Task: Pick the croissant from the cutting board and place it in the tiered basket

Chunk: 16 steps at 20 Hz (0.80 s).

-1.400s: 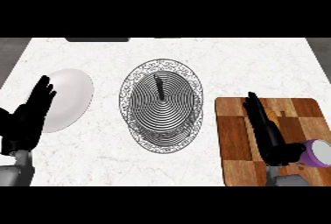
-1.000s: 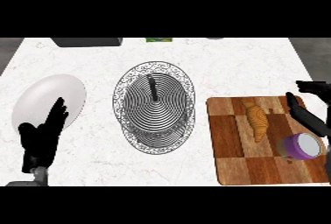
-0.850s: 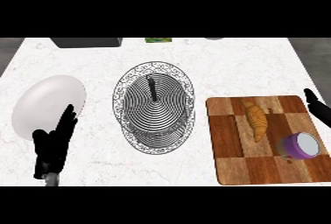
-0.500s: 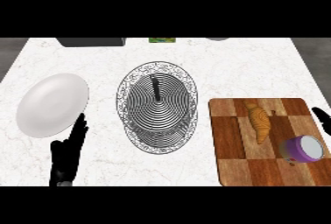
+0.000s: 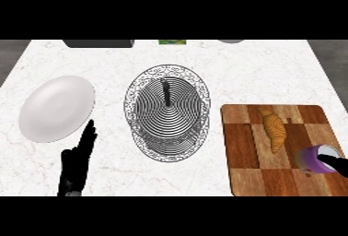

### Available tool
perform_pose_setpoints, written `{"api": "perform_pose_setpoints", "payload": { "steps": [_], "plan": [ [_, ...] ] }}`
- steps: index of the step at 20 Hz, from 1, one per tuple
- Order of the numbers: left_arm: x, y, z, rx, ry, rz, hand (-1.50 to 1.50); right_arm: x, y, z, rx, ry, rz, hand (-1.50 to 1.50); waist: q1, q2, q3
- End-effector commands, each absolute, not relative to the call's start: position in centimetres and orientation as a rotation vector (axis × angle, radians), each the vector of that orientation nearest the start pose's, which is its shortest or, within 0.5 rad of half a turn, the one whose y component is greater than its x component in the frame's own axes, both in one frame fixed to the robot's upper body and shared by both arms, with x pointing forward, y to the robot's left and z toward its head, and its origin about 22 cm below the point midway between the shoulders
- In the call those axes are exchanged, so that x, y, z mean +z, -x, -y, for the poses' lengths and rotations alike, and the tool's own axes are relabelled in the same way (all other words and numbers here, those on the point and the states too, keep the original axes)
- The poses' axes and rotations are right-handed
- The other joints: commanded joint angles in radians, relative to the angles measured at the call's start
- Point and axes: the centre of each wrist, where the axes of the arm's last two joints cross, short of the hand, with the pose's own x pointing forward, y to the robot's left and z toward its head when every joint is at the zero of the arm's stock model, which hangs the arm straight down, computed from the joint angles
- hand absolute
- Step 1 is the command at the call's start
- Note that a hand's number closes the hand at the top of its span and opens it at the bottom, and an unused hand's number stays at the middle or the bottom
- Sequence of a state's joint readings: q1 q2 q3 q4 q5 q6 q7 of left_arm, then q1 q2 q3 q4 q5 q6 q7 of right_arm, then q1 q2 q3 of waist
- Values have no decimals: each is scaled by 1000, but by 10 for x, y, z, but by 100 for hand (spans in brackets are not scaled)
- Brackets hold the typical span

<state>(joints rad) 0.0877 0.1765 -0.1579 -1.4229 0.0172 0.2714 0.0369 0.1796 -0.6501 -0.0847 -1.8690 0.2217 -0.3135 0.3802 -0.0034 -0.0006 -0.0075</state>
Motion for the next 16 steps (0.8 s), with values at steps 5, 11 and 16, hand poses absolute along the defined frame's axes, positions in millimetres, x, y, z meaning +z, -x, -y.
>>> {"api": "perform_pose_setpoints", "payload": {
  "steps": [5,11,16],
  "plan": [
    [-53,-212,-240,-55,-238,1322,0,138,-203,311,464,1218,1003,-150,27,5,2],
    [-58,-213,-231,-36,-251,1312,0,127,-226,244,464,1280,940,-150,20,3,6],
    [-39,-223,-258,-32,-263,1301,0,97,-255,214,553,1304,892,-150,20,3,7]
  ]
}}
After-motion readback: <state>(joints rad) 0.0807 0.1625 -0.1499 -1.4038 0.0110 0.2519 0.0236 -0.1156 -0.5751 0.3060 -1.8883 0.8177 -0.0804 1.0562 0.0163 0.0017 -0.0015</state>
